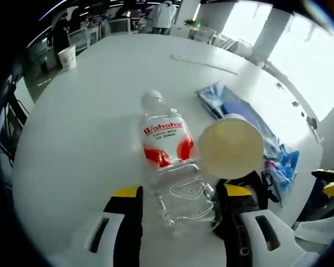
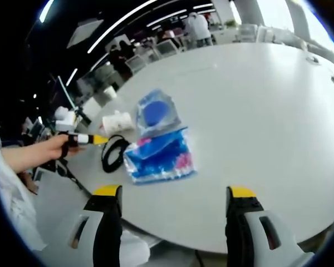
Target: Arrange the tabletop items into an orderly group along one side of the table until the central work area is clear of visible clutter.
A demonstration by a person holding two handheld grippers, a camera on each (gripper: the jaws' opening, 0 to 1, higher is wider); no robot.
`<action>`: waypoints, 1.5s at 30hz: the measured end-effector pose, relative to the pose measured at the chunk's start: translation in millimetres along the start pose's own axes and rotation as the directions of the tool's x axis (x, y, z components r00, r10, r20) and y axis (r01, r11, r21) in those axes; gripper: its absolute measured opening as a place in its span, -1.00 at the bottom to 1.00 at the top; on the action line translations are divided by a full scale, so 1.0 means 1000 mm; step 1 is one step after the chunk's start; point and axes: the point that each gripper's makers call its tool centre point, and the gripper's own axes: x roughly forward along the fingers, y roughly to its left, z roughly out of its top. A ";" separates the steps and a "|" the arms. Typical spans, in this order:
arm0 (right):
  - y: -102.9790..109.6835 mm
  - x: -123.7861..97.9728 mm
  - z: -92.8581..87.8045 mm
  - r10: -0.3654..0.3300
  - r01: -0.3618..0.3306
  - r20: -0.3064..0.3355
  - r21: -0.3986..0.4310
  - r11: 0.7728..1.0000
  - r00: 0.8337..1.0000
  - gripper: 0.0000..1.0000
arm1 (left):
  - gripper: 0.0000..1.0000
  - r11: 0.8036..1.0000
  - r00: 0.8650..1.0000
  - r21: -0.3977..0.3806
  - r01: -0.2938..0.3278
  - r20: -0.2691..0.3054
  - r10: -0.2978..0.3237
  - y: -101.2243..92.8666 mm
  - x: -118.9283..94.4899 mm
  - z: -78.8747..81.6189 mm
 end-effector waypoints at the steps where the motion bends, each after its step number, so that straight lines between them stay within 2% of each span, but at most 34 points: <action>1: 0.000 0.000 0.000 0.000 0.000 0.001 0.000 1.000 1.000 0.47 | -0.06 1.000 1.000 -0.011 0.020 -0.002 -0.020 -0.004 0.001 -0.001; 8: -0.001 -0.001 0.001 0.000 0.000 0.000 -0.004 1.000 1.000 0.47 | -0.12 0.999 1.000 -0.031 0.024 0.006 -0.024 -0.006 0.001 -0.001; 24: 0.008 0.005 0.006 0.023 -0.023 -0.005 -0.029 0.999 1.000 0.47 | -0.22 0.986 0.996 -0.147 0.079 0.054 -0.072 -0.003 -0.003 0.001; 27: 0.008 0.005 0.007 0.024 -0.024 -0.006 -0.032 0.999 1.000 0.47 | -0.22 0.975 0.993 -0.197 0.102 0.080 -0.088 -0.004 -0.004 0.003; 28: 0.008 0.005 0.007 0.024 -0.025 -0.005 -0.032 0.999 1.000 0.47 | -0.22 0.962 0.990 -0.243 0.124 0.098 -0.103 -0.005 -0.005 0.005; 30: 0.008 0.005 0.007 0.025 -0.025 -0.007 -0.033 0.999 1.000 0.47 | -0.22 0.950 0.987 -0.281 0.135 0.117 -0.106 -0.003 -0.007 0.007; 35: 0.010 0.005 0.007 0.030 -0.030 -0.007 -0.037 0.999 1.000 0.47 | -0.23 0.958 0.988 -0.258 0.128 0.120 -0.100 0.000 -0.009 0.006; 38: 0.012 0.007 0.008 0.035 -0.035 -0.010 -0.042 0.999 0.999 0.47 | -0.25 0.942 0.983 -0.299 0.153 0.140 -0.115 0.000 -0.012 0.008; 43: 0.023 0.011 0.015 0.063 -0.062 0.002 -0.043 0.997 0.998 0.47 | -0.27 0.942 0.983 -0.298 0.151 0.145 -0.112 0.003 -0.015 0.009; 45: 0.030 0.012 0.024 0.083 -0.082 0.025 -0.038 0.996 0.996 0.46 | -0.29 0.939 0.983 -0.308 0.152 0.146 -0.112 0.004 -0.016 0.010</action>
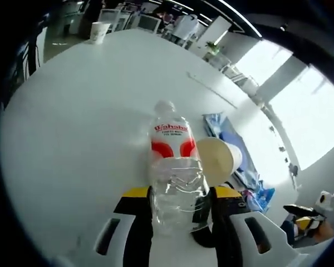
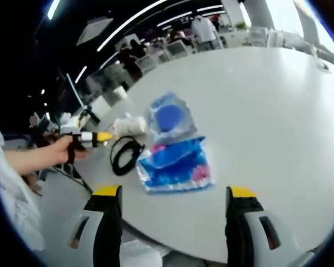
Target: Arrange the tabletop items into an orderly group along one side of the table until the central work area is clear of visible clutter.
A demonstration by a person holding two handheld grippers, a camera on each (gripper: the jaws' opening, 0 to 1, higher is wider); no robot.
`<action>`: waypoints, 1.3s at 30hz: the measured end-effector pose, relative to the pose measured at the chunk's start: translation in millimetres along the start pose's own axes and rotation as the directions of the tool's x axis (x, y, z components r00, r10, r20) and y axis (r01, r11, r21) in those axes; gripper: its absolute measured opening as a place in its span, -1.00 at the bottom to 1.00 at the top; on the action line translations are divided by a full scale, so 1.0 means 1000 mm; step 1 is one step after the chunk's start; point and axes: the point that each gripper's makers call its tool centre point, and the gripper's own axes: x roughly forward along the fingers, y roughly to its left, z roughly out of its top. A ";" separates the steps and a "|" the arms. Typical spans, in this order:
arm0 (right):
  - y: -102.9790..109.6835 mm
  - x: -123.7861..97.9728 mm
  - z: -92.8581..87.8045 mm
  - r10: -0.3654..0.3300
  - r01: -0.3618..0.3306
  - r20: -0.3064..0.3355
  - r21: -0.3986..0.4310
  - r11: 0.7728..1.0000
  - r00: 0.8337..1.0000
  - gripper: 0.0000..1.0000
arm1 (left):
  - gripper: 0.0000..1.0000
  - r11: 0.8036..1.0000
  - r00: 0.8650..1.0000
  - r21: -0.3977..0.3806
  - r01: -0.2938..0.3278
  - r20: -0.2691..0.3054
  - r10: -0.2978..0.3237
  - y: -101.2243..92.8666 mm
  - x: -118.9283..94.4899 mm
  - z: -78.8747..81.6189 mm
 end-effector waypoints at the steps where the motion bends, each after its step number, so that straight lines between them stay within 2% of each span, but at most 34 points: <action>1: 0.006 0.001 0.007 0.015 -0.015 0.017 0.000 1.000 1.000 0.45 | -0.30 1.000 1.000 -0.003 0.001 0.000 -0.001 0.000 0.000 0.000; 4: 0.020 0.006 0.025 0.059 -0.060 0.054 0.012 0.998 0.997 0.45 | -0.31 1.000 1.000 -0.012 0.007 0.002 -0.007 -0.001 -0.001 -0.001; 7: 0.045 0.017 0.050 0.159 -0.161 0.088 0.018 0.987 0.983 0.45 | -0.31 1.000 1.000 -0.025 0.013 0.008 -0.013 -0.002 -0.002 0.000; 15: 0.079 0.044 0.105 0.248 -0.242 0.126 -0.061 0.968 0.960 0.45 | -0.30 0.998 0.999 -0.061 0.024 0.024 -0.023 -0.003 -0.001 -0.001; 27: 0.104 0.067 0.135 0.324 -0.313 0.109 -0.106 0.944 0.940 0.45 | -0.28 0.996 0.999 -0.086 0.033 0.035 -0.030 -0.005 -0.003 -0.003; 32: 0.121 0.078 0.152 0.361 -0.346 0.104 -0.138 0.928 0.927 0.45 | -0.28 0.995 0.999 -0.096 0.037 0.038 -0.034 -0.006 -0.002 -0.004; 39: 0.140 0.090 0.168 0.396 -0.377 0.095 -0.170 0.910 0.913 0.45 | -0.28 0.995 0.999 -0.092 0.037 0.033 -0.034 -0.006 -0.002 -0.003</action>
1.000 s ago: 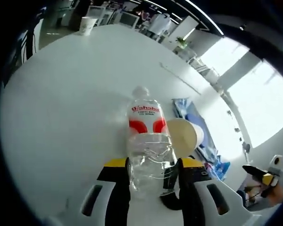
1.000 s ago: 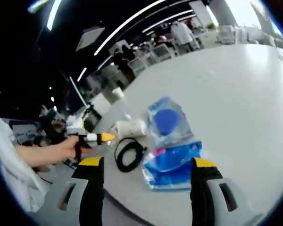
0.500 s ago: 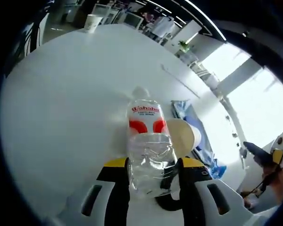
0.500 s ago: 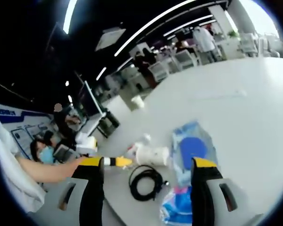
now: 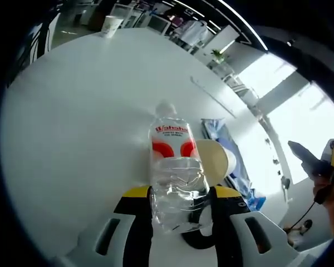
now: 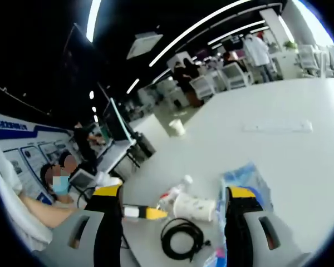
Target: Arrange the tabletop items into an orderly group along one side of the table until the central work area is clear of visible clutter.
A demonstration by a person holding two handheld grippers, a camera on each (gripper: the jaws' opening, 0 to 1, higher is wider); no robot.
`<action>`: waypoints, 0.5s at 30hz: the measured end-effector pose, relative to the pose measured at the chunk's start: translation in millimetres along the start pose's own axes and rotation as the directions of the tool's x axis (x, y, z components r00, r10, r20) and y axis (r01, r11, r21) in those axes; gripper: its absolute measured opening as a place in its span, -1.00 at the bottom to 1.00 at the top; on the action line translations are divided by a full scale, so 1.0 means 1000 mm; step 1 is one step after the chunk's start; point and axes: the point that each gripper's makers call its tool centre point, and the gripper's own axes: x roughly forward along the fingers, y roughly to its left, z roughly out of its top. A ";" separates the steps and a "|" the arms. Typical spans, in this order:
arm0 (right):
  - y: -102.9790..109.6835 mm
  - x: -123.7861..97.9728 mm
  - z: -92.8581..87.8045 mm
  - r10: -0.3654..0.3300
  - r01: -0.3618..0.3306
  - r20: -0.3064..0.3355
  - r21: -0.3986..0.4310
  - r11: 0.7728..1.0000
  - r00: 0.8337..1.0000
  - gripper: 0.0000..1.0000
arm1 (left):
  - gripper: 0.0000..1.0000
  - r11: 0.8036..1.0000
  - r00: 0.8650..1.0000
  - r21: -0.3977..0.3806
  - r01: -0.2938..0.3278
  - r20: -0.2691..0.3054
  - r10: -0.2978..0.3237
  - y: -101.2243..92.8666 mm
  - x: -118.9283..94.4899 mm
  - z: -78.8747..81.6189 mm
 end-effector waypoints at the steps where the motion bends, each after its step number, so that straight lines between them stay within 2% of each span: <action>1: 0.001 0.003 0.001 0.005 -0.005 -0.010 -0.010 1.000 1.000 0.45 | -0.28 1.000 1.000 0.002 0.000 -0.002 0.000 0.000 0.000 0.000; 6: 0.008 0.020 0.010 0.038 -0.039 -0.037 -0.049 0.998 0.999 0.45 | -0.27 1.000 1.000 -0.008 0.007 -0.007 -0.007 0.000 0.000 0.000; 9: 0.012 0.028 0.016 0.051 -0.053 -0.040 -0.057 0.997 0.998 0.45 | -0.27 1.000 1.000 0.013 0.004 -0.015 -0.004 0.000 0.000 0.000; 15: 0.018 0.042 0.017 0.075 -0.081 -0.069 -0.081 0.993 0.995 0.45 | -0.27 1.000 1.000 0.005 0.008 -0.013 -0.008 0.000 0.000 -0.001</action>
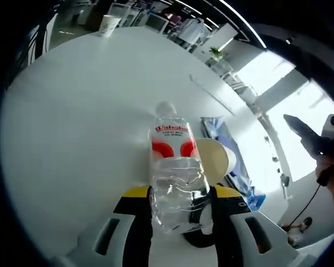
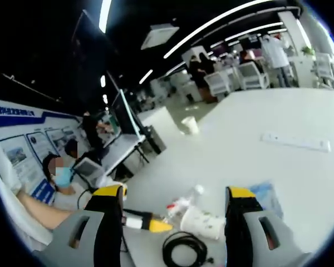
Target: Arrange the tabletop items into an orderly group along one side of the table until the central work area is clear of visible clutter.
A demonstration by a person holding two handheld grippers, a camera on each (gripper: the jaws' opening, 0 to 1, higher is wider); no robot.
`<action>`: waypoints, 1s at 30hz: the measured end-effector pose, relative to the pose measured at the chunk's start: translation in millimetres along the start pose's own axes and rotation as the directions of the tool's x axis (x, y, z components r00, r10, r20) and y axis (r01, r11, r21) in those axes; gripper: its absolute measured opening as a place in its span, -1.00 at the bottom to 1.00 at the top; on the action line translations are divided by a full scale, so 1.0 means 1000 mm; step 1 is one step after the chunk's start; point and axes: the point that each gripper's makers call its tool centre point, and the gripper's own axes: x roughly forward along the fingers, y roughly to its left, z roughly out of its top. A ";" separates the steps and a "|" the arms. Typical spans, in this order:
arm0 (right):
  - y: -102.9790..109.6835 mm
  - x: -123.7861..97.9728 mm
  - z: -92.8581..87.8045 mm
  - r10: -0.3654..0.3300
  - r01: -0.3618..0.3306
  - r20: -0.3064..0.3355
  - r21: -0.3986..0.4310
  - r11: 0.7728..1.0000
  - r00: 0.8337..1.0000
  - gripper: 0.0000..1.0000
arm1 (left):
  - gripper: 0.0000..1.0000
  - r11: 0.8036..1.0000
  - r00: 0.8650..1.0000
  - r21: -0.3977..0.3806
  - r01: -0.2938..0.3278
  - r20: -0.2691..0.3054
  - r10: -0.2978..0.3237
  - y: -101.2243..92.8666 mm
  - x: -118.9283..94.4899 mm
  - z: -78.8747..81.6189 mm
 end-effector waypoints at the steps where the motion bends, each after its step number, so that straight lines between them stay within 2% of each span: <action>1: 0.001 0.001 0.000 0.004 -0.004 -0.003 -0.001 1.000 1.000 0.45 | -0.27 1.000 1.000 0.004 -0.001 -0.002 0.001 0.000 0.000 0.000; 10: 0.002 0.013 0.000 0.024 -0.024 -0.021 -0.003 1.000 0.999 0.44 | -0.26 1.000 1.000 0.005 0.000 -0.001 0.000 0.000 0.001 0.000; 25: 0.010 0.046 -0.001 0.077 -0.078 -0.080 -0.010 0.997 0.994 0.43 | -0.27 1.000 1.000 -0.020 0.013 0.007 -0.013 0.000 0.001 0.000; 30: 0.007 0.059 -0.004 0.083 -0.080 -0.116 0.024 0.996 0.990 0.40 | -0.27 1.000 1.000 -0.024 0.016 0.009 -0.016 0.000 0.001 0.001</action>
